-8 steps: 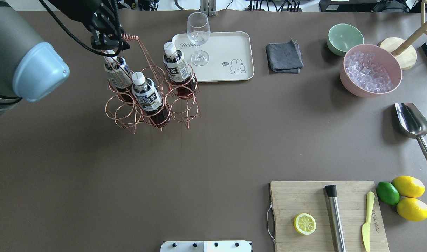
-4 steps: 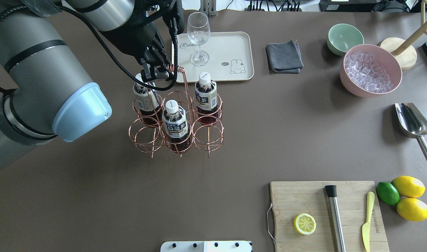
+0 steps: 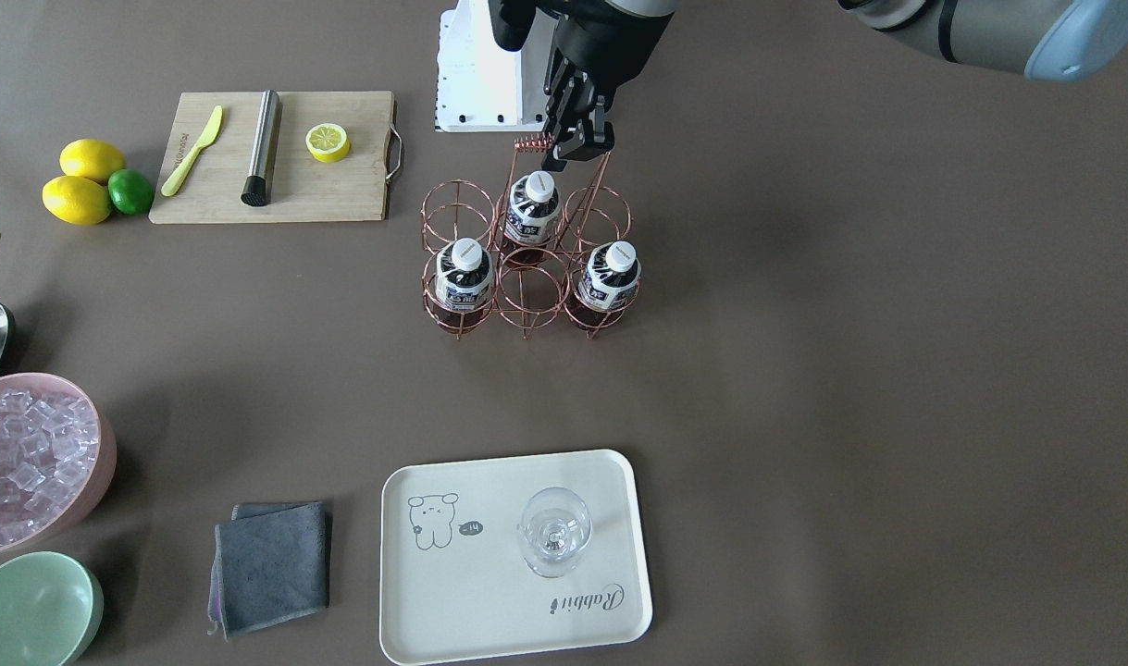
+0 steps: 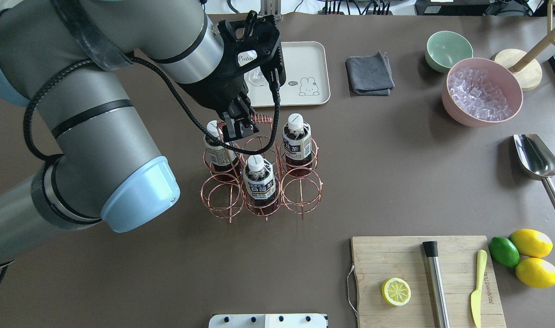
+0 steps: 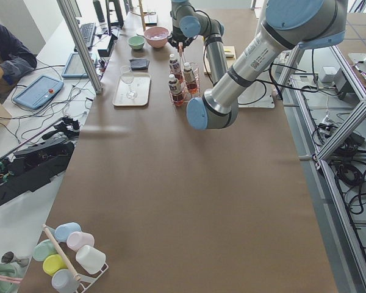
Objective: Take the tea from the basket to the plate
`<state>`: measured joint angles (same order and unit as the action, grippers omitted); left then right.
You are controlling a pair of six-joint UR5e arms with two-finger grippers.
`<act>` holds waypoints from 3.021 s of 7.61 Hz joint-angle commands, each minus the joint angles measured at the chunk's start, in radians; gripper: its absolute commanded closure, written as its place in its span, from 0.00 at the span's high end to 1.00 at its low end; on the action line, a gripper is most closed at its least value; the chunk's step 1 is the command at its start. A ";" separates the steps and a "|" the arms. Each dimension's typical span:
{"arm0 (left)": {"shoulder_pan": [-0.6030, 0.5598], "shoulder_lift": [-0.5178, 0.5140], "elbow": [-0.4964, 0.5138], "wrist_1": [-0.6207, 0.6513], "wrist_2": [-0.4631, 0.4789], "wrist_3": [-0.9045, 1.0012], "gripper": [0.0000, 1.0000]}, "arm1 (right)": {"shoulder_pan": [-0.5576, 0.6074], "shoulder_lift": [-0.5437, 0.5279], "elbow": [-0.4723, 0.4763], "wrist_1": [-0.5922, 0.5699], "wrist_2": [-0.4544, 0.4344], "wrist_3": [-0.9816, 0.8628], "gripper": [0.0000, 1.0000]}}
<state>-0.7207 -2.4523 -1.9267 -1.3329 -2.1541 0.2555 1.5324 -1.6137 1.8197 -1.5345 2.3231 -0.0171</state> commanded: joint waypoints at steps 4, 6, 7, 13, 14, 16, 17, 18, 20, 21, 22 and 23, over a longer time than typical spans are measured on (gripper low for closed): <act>0.024 -0.013 0.008 0.000 0.023 -0.024 0.00 | -0.302 0.167 0.023 0.283 0.067 0.170 1.00; 0.024 -0.014 0.008 0.000 0.022 -0.024 0.00 | -0.403 0.263 0.012 0.478 0.042 0.380 1.00; 0.024 -0.014 0.008 0.000 0.022 -0.025 0.00 | -0.454 0.288 0.018 0.541 -0.011 0.437 1.00; 0.024 -0.008 0.002 0.000 0.023 -0.030 0.00 | -0.730 0.360 0.015 1.002 -0.426 0.641 1.00; 0.023 -0.010 0.005 0.000 0.022 -0.032 0.00 | -0.785 0.376 0.016 0.998 -0.492 0.647 1.00; 0.023 -0.010 0.002 0.000 0.022 -0.045 0.00 | -0.884 0.403 0.013 1.001 -0.624 0.671 1.00; 0.023 -0.010 0.002 0.000 0.022 -0.045 0.00 | -0.956 0.391 0.012 1.002 -0.709 0.660 1.00; 0.023 -0.010 0.003 0.000 0.022 -0.045 0.00 | -0.974 0.394 0.012 0.998 -0.714 0.658 1.00; 0.023 -0.010 0.003 0.000 0.022 -0.045 0.00 | -0.979 0.400 0.006 0.995 -0.716 0.655 1.00; 0.021 -0.010 0.003 0.000 0.022 -0.045 0.00 | -0.980 0.402 -0.011 0.999 -0.717 0.639 1.00; 0.021 -0.010 0.003 0.000 0.022 -0.045 0.00 | -0.982 0.406 -0.020 1.001 -0.729 0.591 1.00; 0.021 -0.010 0.003 0.000 0.022 -0.045 0.00 | -0.982 0.417 -0.037 1.007 -0.745 0.571 1.00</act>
<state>-0.6990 -2.4620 -1.9236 -1.3330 -2.1322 0.2102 0.5523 -1.2097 1.8067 -0.5350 1.5997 0.5993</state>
